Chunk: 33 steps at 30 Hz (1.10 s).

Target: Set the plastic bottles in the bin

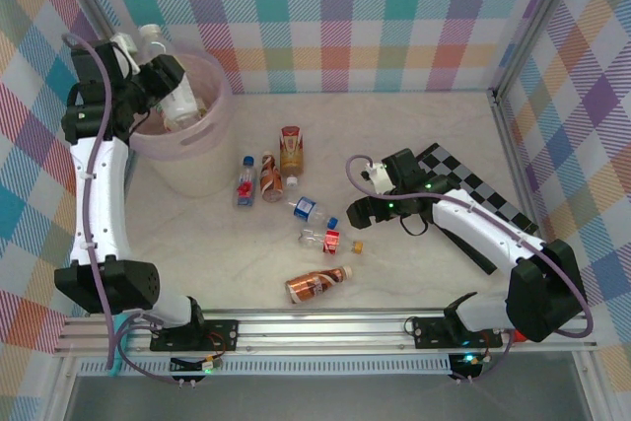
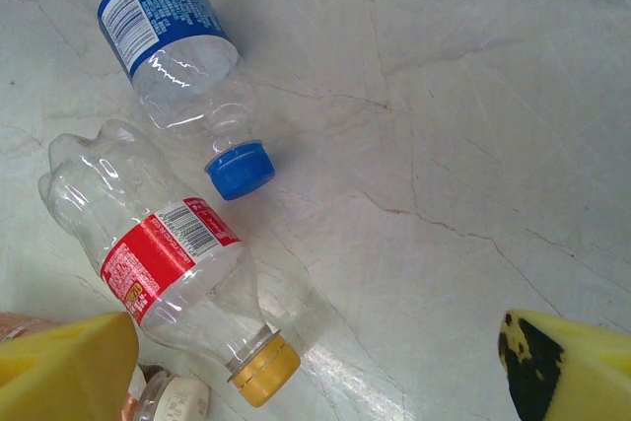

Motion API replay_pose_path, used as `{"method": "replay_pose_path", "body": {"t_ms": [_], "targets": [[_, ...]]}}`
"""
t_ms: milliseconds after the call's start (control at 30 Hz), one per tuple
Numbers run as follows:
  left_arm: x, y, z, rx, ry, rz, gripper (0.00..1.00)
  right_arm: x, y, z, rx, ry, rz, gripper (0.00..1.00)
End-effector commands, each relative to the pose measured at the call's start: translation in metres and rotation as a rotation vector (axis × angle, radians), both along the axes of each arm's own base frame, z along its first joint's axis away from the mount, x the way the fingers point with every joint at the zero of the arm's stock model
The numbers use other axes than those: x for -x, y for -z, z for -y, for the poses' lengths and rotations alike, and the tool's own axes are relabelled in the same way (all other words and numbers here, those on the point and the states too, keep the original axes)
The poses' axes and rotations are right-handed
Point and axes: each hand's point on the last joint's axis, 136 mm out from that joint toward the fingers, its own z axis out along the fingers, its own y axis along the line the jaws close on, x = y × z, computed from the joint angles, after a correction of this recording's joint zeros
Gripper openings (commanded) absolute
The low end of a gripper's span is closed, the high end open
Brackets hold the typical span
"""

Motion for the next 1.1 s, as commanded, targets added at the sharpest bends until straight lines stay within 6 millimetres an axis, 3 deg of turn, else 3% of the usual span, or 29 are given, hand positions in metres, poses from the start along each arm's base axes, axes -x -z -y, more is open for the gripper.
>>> {"method": "replay_pose_path", "body": {"t_ms": [0, 100, 233, 567, 667, 800, 1067], "targets": [[-0.02, -0.013, -0.015, 0.022, -0.032, 0.056, 0.03, -0.001, -0.006, -0.003, -0.005, -0.012, 0.006, 0.94], [-0.035, 0.008, -0.029, -0.051, -0.068, -0.012, 0.03, 0.0, -0.007, -0.002, -0.005, -0.008, 0.006, 0.94], [-0.048, 0.038, -0.034, -0.097, -0.049, -0.094, 0.03, 0.002, -0.013, -0.002, -0.015, -0.006, 0.016, 0.94], [-0.042, 0.119, -0.035, -0.133, -0.018, -0.247, 0.09, 0.006, -0.03, -0.006, -0.074, -0.01, 0.031, 0.94], [-0.043, 0.131, -0.033, -0.148, 0.01, -0.278, 0.29, 0.007, -0.03, -0.006, -0.074, -0.008, 0.027, 0.94], [-0.041, 0.13, -0.032, -0.189, 0.042, -0.293, 0.58, 0.009, -0.027, -0.003, -0.062, 0.0, 0.019, 0.94], [-0.043, 0.116, -0.033, -0.219, 0.054, -0.272, 0.9, 0.008, -0.026, -0.003, -0.057, 0.005, 0.014, 0.94]]}}
